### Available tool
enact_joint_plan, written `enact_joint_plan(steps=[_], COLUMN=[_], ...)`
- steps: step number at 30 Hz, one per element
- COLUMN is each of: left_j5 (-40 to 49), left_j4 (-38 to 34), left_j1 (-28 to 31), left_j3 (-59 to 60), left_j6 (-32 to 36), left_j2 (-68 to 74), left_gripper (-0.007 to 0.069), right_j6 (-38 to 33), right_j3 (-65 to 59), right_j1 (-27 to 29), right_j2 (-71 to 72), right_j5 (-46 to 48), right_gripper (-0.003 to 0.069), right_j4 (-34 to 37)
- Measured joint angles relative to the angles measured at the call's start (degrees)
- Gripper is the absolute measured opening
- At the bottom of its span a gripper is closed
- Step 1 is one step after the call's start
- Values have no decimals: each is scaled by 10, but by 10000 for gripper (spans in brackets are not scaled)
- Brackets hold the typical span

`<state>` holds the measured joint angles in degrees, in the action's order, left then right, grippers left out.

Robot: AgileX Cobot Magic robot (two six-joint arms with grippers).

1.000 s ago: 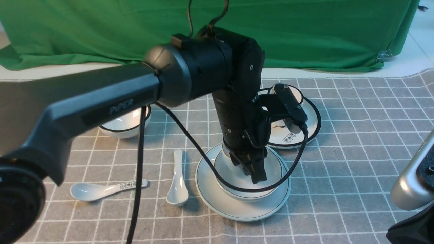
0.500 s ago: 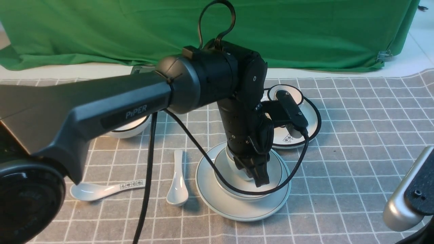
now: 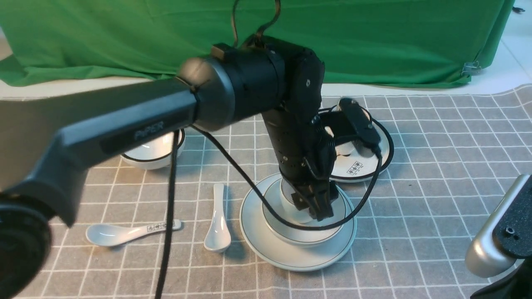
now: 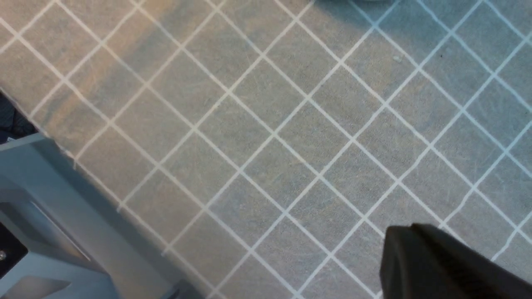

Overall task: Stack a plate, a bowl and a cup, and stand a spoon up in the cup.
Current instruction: Use the left arm to put the blue teacup into the blue rice bowl in the middle, then use the left arm to grab a blue soup spoon

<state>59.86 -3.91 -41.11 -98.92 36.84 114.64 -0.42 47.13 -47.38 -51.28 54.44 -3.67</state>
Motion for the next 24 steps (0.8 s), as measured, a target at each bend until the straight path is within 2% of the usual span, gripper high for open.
enact_joint_plan(steps=[3,4,7,8,10,12,13,16,20,24], left_j5=[9,18,70,70,88,92,94,75,-9,-57], left_j4=[-13,-14,12,15,39,36,27,19,13,11], left_j1=[0,0,0,0,5,14,28,55,102,145], left_j3=[0,0,1,1,21,42,77,138,189,192], left_j6=[-14,-39,-120,-126,-183,-197,-215,-233,-285,-337], left_j2=[-28,-52,-107,-111,-150,-164,-180,-181,-156,-124], left_gripper=[448,454,416,416,343,293,231,164,157,211], right_j6=[0,-1,-1,-1,-1,-1,-1,-1,0,4], right_j3=[0,0,0,0,0,0,0,0,0,0], right_j1=[0,0,0,0,0,0,0,0,0,0], right_j2=[0,0,0,0,0,0,0,0,0,0], right_j5=[-13,-22,-37,-37,-45,-49,-53,-55,-55,-56], right_gripper=[35,35,35,35,35,35,35,35,35,38], right_j4=[0,0,0,0,0,0,0,0,0,2])
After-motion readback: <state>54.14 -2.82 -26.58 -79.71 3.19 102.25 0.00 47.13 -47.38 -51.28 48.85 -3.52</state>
